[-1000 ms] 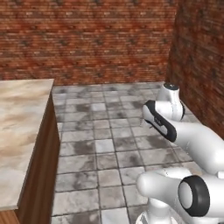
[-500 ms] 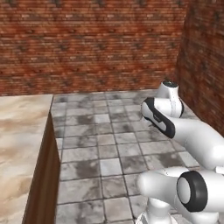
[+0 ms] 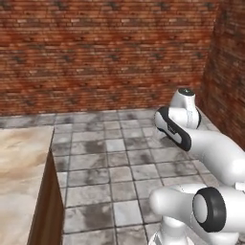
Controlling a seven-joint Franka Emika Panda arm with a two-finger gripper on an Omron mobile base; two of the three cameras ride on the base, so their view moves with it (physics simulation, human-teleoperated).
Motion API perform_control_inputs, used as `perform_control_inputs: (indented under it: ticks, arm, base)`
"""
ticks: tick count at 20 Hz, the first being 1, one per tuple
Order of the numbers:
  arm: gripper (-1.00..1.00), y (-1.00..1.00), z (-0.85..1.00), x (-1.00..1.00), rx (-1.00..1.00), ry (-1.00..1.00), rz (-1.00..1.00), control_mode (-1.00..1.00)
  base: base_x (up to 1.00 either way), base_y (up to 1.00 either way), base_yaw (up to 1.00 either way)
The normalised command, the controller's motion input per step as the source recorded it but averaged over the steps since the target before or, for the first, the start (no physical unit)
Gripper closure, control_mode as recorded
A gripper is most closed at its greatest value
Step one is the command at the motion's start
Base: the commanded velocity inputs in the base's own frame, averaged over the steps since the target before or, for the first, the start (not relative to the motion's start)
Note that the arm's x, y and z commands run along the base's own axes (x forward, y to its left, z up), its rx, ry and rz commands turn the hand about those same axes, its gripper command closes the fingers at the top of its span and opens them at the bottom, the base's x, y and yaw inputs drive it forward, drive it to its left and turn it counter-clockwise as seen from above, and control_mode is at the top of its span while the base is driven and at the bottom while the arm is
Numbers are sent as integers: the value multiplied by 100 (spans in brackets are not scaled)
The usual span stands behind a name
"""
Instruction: Take the chicken drumsticks from the pan and place one on each plate on the dining counter.
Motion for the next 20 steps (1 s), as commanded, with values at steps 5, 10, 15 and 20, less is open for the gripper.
perform_control_inputs:
  ticks: [5, 10, 15, 20]
  arm:
    - [100, 0, 0, 0, 0, 0, 0, 100]
    - [100, 0, 0, 0, 0, 0, 0, 100]
    - [100, 0, 0, 0, 0, 0, 0, 100]
    - [100, 0, 0, 0, 0, 0, 0, 100]
  base:
    - [100, 20, 0]
    - [100, 21, 0]
    - [100, 24, 7]
    - [100, 21, 13]
